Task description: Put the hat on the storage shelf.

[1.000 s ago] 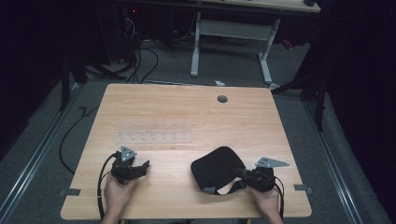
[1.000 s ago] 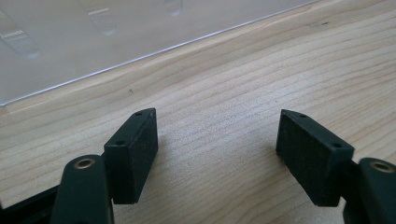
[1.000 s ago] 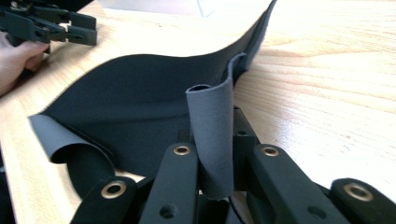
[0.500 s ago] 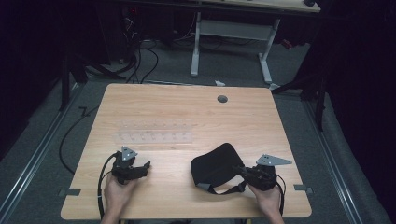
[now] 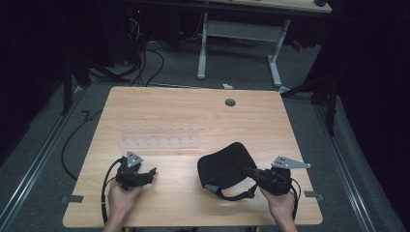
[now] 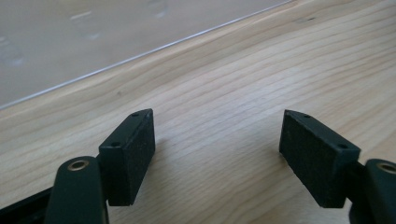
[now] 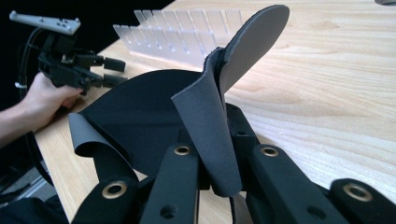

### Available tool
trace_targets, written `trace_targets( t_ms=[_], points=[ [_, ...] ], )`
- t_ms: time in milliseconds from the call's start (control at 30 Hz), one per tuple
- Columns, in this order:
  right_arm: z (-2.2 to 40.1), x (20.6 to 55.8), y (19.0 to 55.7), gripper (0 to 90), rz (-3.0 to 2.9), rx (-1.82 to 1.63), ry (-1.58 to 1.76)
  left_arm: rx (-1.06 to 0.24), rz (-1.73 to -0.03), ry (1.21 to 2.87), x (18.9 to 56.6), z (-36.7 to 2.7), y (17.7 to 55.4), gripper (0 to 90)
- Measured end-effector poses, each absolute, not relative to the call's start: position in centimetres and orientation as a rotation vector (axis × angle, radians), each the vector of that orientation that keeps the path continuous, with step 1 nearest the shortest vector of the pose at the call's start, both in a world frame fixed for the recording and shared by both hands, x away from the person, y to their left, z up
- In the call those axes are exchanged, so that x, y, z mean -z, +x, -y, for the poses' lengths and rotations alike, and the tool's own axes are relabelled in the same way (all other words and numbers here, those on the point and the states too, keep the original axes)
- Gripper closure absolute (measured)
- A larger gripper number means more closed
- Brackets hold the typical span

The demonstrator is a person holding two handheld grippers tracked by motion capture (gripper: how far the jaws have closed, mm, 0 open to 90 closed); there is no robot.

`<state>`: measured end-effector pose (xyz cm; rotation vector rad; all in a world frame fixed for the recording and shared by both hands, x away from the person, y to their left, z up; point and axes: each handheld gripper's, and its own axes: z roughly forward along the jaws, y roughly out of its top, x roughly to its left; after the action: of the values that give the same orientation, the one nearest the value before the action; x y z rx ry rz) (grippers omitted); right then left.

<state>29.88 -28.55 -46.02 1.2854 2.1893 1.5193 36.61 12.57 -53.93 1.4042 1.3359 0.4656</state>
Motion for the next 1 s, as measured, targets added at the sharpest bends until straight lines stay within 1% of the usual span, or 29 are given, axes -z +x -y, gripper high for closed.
trace_targets(
  t_ms=[33,67,133,167,233,300,567,733,1000],
  points=[
    [28.5,46.0,29.9,84.8,-2.189,-1.519,1.285,-0.466,-1.336,1.404,53.9,-12.6,36.6,27.9],
    [28.4,45.7,29.8,84.8,-2.185,-1.529,1.291,-0.436,-1.293,1.402,53.1,-12.1,36.1,28.3],
    [28.4,45.6,29.9,84.8,-2.185,-1.534,1.293,-0.414,-1.270,1.401,52.7,-11.8,35.8,28.2],
    [28.1,45.4,29.9,84.8,-2.187,-1.538,1.291,-0.386,-1.216,1.422,51.9,-11.1,35.2,28.0],
    [27.9,45.2,30.0,84.8,-2.191,-1.539,1.285,-0.374,-1.193,1.427,51.6,-10.7,34.9,27.7],
    [27.7,45.1,30.1,84.8,-2.193,-1.547,1.293,-0.325,-1.133,1.448,50.6,-9.5,34.1,27.4],
    [27.2,45.1,30.3,84.8,-2.208,-1.559,1.317,-0.238,-0.986,1.518,49.0,-6.1,32.0,25.9],
    [26.8,45.0,30.4,84.8,-2.230,-1.556,1.330,-0.193,-0.928,1.540,48.3,-4.6,31.2,25.3],
    [25.9,44.7,30.8,84.8,-2.271,-1.551,1.333,-0.177,-0.889,1.555,48.1,-3.6,30.7,25.0]
  ],
)
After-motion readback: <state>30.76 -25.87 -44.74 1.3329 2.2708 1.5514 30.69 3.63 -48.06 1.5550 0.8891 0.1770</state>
